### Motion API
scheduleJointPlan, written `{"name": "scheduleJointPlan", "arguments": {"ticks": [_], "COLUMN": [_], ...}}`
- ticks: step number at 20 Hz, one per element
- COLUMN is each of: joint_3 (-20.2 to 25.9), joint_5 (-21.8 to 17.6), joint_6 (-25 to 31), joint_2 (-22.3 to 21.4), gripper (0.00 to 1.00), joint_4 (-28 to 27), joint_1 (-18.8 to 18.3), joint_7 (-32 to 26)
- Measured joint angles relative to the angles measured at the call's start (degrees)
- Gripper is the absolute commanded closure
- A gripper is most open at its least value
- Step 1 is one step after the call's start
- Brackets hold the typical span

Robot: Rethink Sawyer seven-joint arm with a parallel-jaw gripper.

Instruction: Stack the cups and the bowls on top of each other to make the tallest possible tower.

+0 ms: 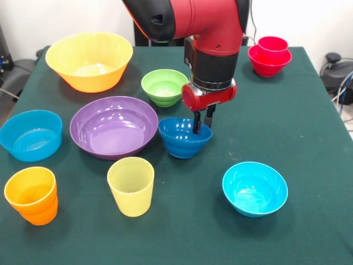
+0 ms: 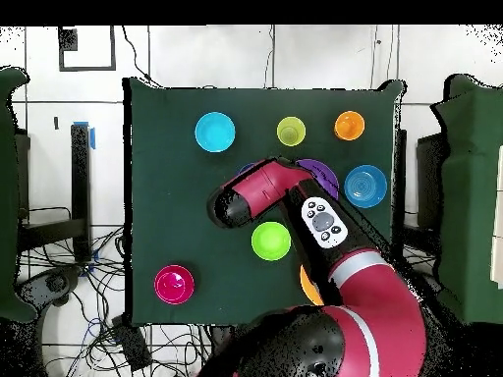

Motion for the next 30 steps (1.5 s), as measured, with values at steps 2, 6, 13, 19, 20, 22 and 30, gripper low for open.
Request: {"name": "scheduleJointPlan", "arguments": {"ticks": [2,6,13,19,20,22,30], "joint_3": [-0.01,-0.01,0.03,0.03,0.03,0.04,0.11], "joint_5": [-0.02,-0.04,-0.04,-0.04,-0.04,-0.04,0.15], "joint_6": [0.00,-0.01,0.00,0.00,0.00,0.00,0.00], "joint_2": [-0.30,-0.83,-1.01,-1.01,-1.01,-1.01,-2.02], "gripper": [1.00,1.00,1.00,1.00,1.00,1.00,1.00], "joint_4": [0.01,-0.01,-0.27,-0.27,-0.27,-0.27,0.17], "joint_1": [0.01,0.00,0.00,0.00,0.01,0.00,0.00], "joint_7": [0.00,0.00,0.00,0.00,0.00,0.00,0.00]}}
